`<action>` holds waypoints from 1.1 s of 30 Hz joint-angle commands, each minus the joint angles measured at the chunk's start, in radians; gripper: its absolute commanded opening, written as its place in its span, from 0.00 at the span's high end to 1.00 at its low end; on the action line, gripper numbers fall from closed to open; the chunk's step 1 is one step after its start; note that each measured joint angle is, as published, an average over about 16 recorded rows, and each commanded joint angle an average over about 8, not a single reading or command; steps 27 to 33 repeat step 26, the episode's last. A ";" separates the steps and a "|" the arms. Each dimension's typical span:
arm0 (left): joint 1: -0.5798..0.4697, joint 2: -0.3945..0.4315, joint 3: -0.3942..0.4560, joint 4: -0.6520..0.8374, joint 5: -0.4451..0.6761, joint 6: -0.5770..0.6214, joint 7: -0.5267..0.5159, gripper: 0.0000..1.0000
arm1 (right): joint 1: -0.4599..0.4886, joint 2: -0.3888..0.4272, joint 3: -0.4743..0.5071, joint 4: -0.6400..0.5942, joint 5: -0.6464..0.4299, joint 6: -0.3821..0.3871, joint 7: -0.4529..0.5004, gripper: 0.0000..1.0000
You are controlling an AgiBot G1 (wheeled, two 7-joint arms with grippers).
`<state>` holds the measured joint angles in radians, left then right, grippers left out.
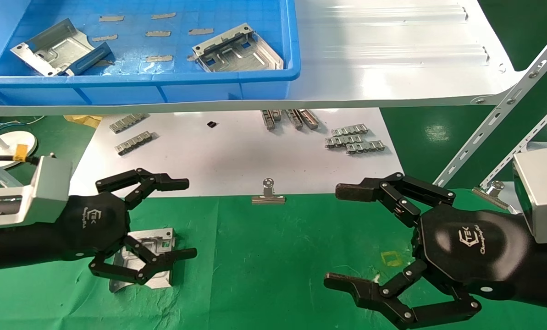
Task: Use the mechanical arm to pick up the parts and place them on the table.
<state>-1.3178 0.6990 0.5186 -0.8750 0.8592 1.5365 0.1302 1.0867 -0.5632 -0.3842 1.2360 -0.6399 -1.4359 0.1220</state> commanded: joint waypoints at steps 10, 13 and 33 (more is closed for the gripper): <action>0.116 -0.042 -0.114 -0.195 -0.061 -0.019 -0.152 0.00 | 0.000 0.000 0.000 0.000 0.000 0.000 0.000 0.00; 0.147 -0.053 -0.145 -0.248 -0.078 -0.025 -0.193 0.00 | 0.000 0.000 0.000 0.000 0.000 0.000 0.000 0.00; 0.253 -0.091 -0.249 -0.427 -0.134 -0.042 -0.328 0.00 | 0.000 0.000 0.000 0.000 0.000 0.000 0.000 0.00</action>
